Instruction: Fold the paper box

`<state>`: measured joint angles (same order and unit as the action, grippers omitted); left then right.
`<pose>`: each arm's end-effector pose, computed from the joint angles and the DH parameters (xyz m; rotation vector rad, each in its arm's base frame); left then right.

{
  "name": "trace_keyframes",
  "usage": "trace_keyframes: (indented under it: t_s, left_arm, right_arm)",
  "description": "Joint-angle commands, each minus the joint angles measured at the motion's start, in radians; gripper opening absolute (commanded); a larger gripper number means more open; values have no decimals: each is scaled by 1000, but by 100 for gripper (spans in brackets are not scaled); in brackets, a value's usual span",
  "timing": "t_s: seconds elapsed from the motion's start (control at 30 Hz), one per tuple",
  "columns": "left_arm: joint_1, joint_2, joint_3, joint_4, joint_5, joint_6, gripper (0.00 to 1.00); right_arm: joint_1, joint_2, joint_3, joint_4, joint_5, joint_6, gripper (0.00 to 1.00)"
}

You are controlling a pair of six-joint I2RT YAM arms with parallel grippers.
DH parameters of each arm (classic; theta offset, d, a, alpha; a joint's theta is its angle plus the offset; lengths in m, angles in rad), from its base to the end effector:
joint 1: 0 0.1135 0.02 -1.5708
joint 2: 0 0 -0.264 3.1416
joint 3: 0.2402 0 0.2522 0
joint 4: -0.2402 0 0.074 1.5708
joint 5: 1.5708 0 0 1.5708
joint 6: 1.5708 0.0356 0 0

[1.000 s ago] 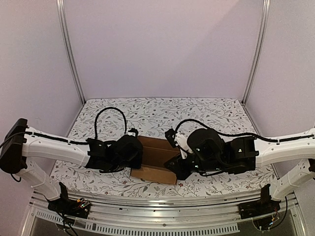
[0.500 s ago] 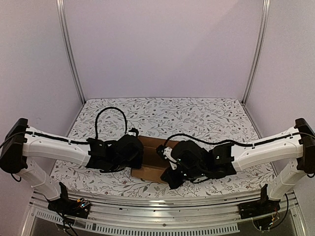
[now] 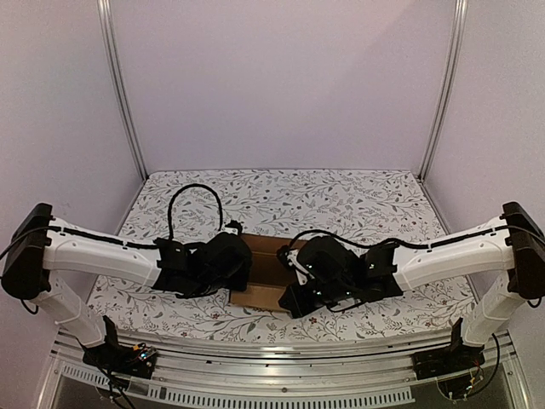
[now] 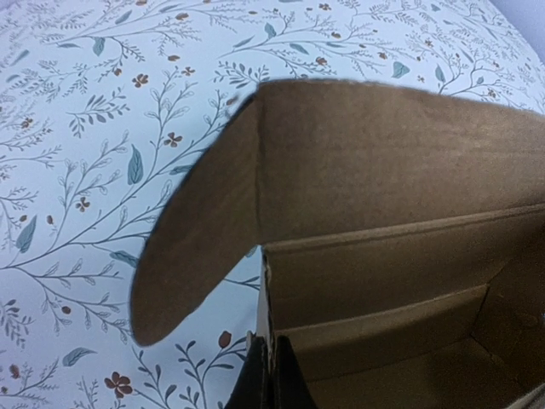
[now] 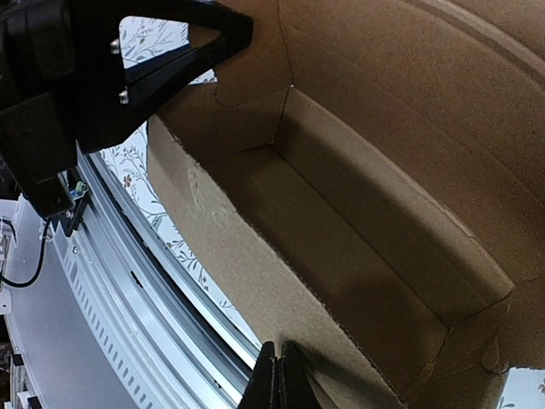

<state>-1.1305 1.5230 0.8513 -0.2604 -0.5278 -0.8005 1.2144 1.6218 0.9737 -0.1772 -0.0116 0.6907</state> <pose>0.1436 -0.2628 0.1876 0.1785 2.3474 -0.2771 0.1180 0.3181 0.1966 -0.6772 2.5041 0.8353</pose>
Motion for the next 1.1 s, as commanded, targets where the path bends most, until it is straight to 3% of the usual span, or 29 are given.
trace_keyframes:
  t_s: [0.0, 0.27, 0.6, 1.07]
  left_arm:
    - [-15, 34, 25, -25, 47, 29, 0]
    - [-14, 44, 29, -20, 59, 42, 0]
    - [-17, 4, -1, -17, 77, 53, 0]
    - [-56, -41, -43, 27, 69, 48, 0]
  right_arm:
    - [-47, 50, -30, -29, -16, 46, 0]
    - [-74, 54, -23, -30, -21, 55, 0]
    - [-76, 54, -52, -23, 201, 94, 0]
    - [-31, 92, -127, 105, 301, 127, 0]
